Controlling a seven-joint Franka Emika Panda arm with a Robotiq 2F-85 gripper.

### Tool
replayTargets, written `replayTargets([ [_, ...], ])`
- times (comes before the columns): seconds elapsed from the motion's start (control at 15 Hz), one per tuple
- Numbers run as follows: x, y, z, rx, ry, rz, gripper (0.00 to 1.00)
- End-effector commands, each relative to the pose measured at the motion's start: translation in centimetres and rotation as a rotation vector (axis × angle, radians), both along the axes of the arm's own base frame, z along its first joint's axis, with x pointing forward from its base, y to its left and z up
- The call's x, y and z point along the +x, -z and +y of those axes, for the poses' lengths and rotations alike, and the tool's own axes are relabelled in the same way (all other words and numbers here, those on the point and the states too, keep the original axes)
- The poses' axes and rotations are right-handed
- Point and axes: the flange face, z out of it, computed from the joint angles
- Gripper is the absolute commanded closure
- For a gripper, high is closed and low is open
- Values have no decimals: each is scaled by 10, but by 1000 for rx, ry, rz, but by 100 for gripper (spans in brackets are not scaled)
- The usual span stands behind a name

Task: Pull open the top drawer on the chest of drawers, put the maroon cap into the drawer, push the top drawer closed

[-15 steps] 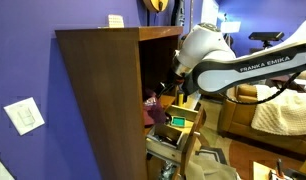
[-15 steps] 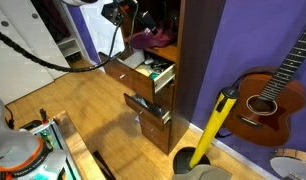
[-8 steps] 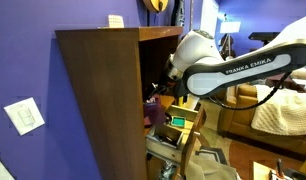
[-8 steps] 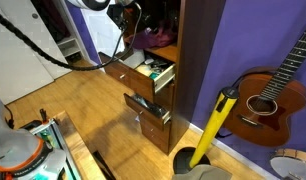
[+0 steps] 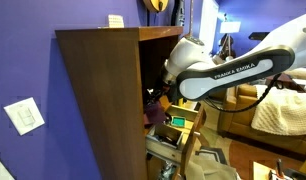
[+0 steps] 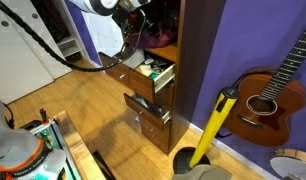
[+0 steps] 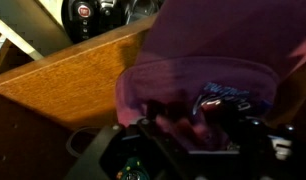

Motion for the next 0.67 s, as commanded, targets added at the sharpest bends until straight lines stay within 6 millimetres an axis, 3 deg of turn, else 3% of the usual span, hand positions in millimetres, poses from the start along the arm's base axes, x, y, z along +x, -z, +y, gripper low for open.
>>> replayTargets([
  [0.0, 5, 4, 0, -10, 6, 25, 64],
  [0.33, -16, -2, -14, -30, 23, 104, 99],
  [0.6, -44, -9, -32, -63, 50, 226, 100],
])
